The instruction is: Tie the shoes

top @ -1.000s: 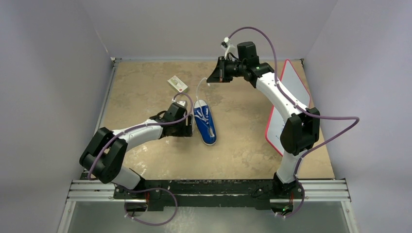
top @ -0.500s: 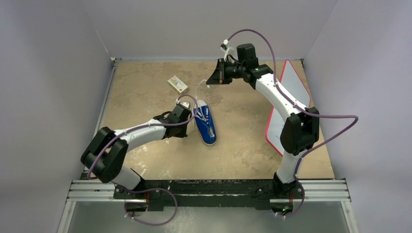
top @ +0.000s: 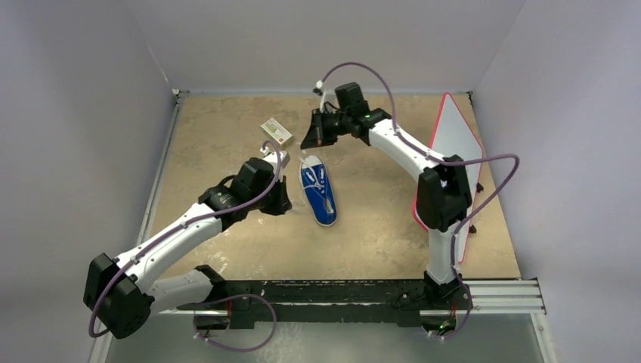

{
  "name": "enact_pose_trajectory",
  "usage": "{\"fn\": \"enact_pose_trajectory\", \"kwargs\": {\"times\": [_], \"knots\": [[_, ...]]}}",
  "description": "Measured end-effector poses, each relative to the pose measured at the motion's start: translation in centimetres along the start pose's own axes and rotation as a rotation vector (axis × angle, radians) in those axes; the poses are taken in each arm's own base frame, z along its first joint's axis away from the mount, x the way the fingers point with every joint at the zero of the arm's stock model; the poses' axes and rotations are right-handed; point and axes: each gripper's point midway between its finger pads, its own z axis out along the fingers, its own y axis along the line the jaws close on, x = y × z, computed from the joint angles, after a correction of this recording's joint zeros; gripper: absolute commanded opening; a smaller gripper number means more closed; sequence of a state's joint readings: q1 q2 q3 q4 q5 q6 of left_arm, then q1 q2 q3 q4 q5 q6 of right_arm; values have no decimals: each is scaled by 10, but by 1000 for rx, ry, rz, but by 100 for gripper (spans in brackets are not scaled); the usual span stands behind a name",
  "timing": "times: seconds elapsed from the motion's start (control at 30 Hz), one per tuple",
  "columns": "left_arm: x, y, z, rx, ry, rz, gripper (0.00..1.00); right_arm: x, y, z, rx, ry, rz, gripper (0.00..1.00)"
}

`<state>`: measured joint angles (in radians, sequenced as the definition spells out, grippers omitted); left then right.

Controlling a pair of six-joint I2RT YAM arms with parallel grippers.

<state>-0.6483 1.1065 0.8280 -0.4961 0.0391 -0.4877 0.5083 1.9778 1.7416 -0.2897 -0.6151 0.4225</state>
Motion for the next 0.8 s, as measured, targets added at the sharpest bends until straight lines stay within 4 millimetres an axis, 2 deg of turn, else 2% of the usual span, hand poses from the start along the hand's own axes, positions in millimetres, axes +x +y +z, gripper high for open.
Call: {"fn": "enact_pose_trajectory", "kwargs": {"times": [0.13, 0.23, 0.33, 0.43, 0.53, 0.6, 0.7, 0.8], "knots": [[0, -16, -11, 84, 15, 1, 0, 39, 14, 39, -23, 110, -21, 0], [-5, -26, -20, 127, 7, 7, 0, 68, 26, 59, -40, 185, -42, 0], [-14, -36, -31, 171, -20, 16, 0, 93, 42, 69, -57, 247, -68, 0], [-24, -44, -43, 209, -61, 29, 0, 106, 58, 74, -84, 274, -91, 1], [-34, -50, -52, 238, -110, 43, 0, 111, 65, 75, -96, 287, -94, 35], [-40, -53, -55, 250, -138, 50, 0, 112, 63, 73, -91, 297, -81, 51], [-49, -54, -56, 247, -168, 56, 0, 112, 54, 67, -71, 308, -45, 62], [-63, -54, -51, 221, -196, 55, 0, 86, 34, 33, -26, 230, 22, 67]]}}
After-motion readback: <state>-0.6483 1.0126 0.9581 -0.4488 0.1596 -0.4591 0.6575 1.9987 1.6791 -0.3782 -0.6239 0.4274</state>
